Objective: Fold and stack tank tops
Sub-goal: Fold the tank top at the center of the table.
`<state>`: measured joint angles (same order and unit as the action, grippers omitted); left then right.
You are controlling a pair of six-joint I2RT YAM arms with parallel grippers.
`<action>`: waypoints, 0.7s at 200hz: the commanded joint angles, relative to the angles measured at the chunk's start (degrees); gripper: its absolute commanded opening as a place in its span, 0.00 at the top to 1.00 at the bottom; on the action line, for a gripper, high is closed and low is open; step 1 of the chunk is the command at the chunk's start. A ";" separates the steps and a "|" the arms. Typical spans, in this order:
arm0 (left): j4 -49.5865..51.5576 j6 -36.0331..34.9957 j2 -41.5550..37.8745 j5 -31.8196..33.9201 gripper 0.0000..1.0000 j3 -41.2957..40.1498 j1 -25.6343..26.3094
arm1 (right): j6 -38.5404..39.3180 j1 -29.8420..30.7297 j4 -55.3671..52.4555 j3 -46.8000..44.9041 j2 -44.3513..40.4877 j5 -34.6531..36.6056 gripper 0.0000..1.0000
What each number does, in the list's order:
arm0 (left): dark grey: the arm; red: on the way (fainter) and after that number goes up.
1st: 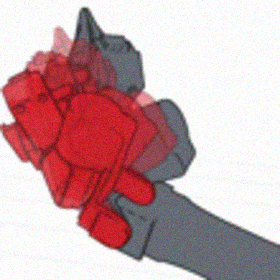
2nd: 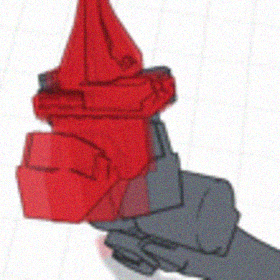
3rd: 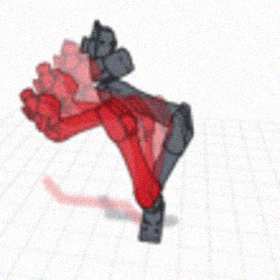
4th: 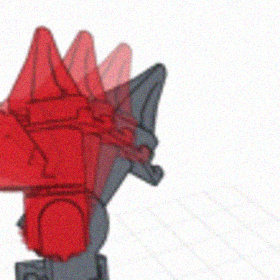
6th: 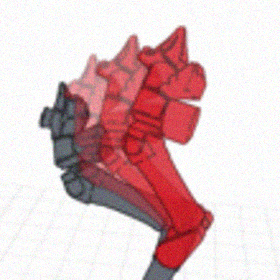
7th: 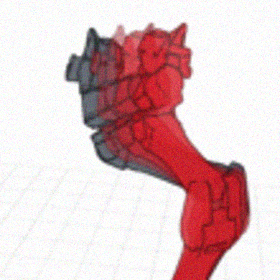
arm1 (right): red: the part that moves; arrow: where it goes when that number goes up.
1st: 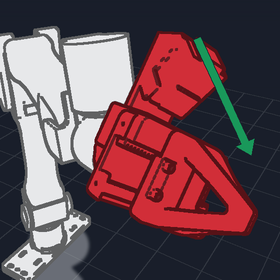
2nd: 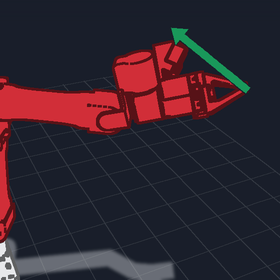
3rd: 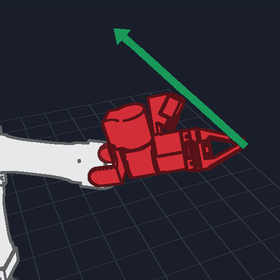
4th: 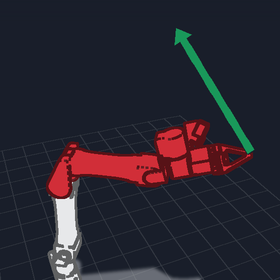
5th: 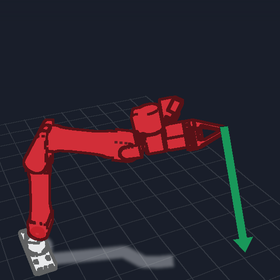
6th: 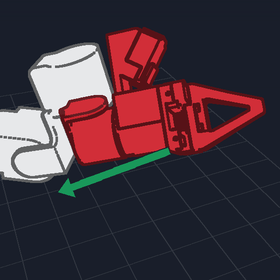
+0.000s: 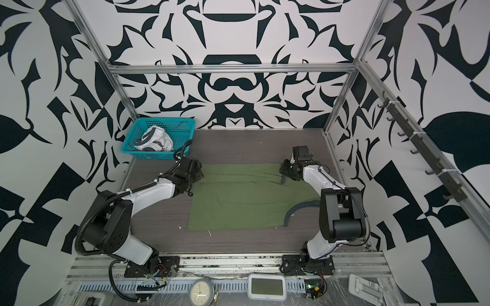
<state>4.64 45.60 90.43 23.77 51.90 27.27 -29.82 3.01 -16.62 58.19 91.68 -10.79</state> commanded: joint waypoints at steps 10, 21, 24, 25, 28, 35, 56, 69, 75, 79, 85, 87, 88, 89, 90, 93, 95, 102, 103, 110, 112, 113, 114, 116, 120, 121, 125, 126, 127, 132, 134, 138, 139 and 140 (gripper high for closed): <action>9.51 0.79 5.96 0.01 0.39 6.42 -0.19 | -1.41 0.51 -3.49 3.89 3.00 2.13 0.53; 10.55 1.56 7.43 -0.40 0.39 7.12 -0.19 | -1.98 0.46 -3.94 4.46 4.47 1.74 0.53; 10.63 1.75 7.73 -0.83 0.39 7.08 -0.17 | -2.11 0.47 -3.94 4.54 4.76 1.59 0.53; 10.64 1.85 7.83 -0.96 0.39 7.08 -0.14 | -2.14 0.49 -3.90 4.59 4.92 1.53 0.53; 10.72 2.09 8.18 -1.20 0.39 7.19 -0.13 | -2.29 0.45 -3.92 4.64 5.34 1.29 0.52; 10.82 2.21 8.87 -1.58 0.40 7.40 -0.17 | -2.44 0.53 -3.94 4.94 6.24 0.64 0.52; 11.09 2.04 10.56 -2.21 0.44 8.04 -0.13 | -2.46 1.18 -3.64 5.56 8.52 -1.07 0.52; 10.74 1.72 11.27 -2.74 0.48 8.26 -0.15 | -2.40 1.73 -2.85 5.61 9.33 -2.23 0.52; 10.73 1.68 11.49 -2.85 0.51 8.28 -0.16 | -2.51 1.92 -2.60 5.53 9.61 -2.43 0.53; 10.69 1.60 11.60 -2.85 0.52 8.34 -0.17 | -2.56 2.03 -2.48 5.48 9.65 -2.44 0.54; 10.64 1.51 11.69 -2.75 0.55 8.31 -0.13 | -2.61 2.32 -2.35 5.44 9.74 -2.43 0.56; 10.60 1.51 11.72 -2.76 0.56 8.31 -0.18 | -2.61 2.35 -2.36 5.44 9.86 -2.40 0.56; 10.54 1.46 11.71 -2.72 0.56 8.26 -0.14 | -2.61 2.40 -2.32 5.44 9.89 -2.44 0.57; 10.50 1.44 11.70 -2.74 0.57 8.28 -0.17 | -2.61 2.46 -2.30 5.44 9.86 -2.51 0.57; 10.44 1.43 11.74 -2.75 0.57 8.25 -0.14 | -2.61 2.50 -2.24 5.44 9.85 -2.54 0.58; 10.26 1.34 11.70 -2.74 0.59 8.10 -0.18 | -2.61 2.58 -2.26 5.44 9.84 -2.49 0.59; 10.22 1.27 11.70 -2.76 0.59 8.06 -0.15 | -2.61 2.54 -2.27 5.44 9.90 -2.49 0.59; 10.12 1.20 11.71 -2.70 0.63 8.04 -0.12 | -2.61 2.62 -2.35 5.44 9.92 -2.46 0.61; 10.12 1.18 11.75 -2.69 0.63 8.04 -0.16 | -2.61 2.62 -2.40 5.44 9.92 -2.43 0.62; 9.92 0.91 11.62 -2.72 0.67 7.80 -0.13 | -2.52 2.71 -2.41 5.36 9.87 -2.30 0.65; 9.76 0.72 11.55 -2.71 0.68 7.74 -0.18 | -2.52 2.71 -2.44 5.35 9.82 -2.31 0.66; 9.72 0.67 11.49 -2.69 0.68 7.72 -0.19 | -2.48 2.71 -2.45 5.31 9.78 -2.26 0.67; 9.70 0.61 11.50 -2.68 0.69 7.70 -0.15 | -2.45 2.71 -2.45 5.29 9.77 -2.24 0.67; 9.62 0.51 11.45 -2.68 0.70 7.65 -0.14 | -2.44 2.75 -2.49 5.27 9.71 -2.16 0.68; 9.47 0.39 11.43 -2.57 0.73 7.56 -0.18 | -2.36 2.87 -2.73 5.26 9.54 -1.83 0.70; 9.45 0.33 11.39 -2.58 0.73 7.54 -0.19 | -2.35 2.83 -2.76 5.22 9.47 -1.76 0.70; 9.30 0.21 11.20 -2.54 0.76 7.36 -0.15 | -2.27 2.85 -3.00 5.13 9.26 -1.43 0.72; 9.27 0.20 11.14 -2.48 0.77 7.26 -0.13 | -2.26 2.87 -3.03 5.07 9.24 -1.34 0.72; 9.21 0.15 11.07 -2.49 0.77 7.26 -0.16 | -2.22 2.83 -3.09 5.08 9.14 -1.26 0.72; 8.80 -0.10 10.85 -2.48 0.80 6.87 -0.13 | -2.13 2.85 -3.31 5.00 8.82 -0.79 0.74; 8.63 -0.15 10.76 -2.43 0.81 6.72 -0.16 | -2.09 2.83 -3.39 4.93 8.62 -0.57 0.75; 8.31 -0.32 10.50 -2.41 0.83 6.41 -0.17 | -1.88 2.84 -3.54 4.76 8.25 -0.14 0.76; 8.25 -0.33 10.44 -2.32 0.84 6.30 -0.18 | -1.85 2.82 -3.56 4.71 8.21 0.01 0.77; 8.18 -0.38 10.41 -2.32 0.84 6.25 -0.19 | -1.83 2.85 -3.62 4.68 8.14 0.08 0.77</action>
<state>13.32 46.04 101.84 20.99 59.00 27.27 -31.94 5.52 -19.14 61.78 102.63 -12.34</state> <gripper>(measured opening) 0.203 0.264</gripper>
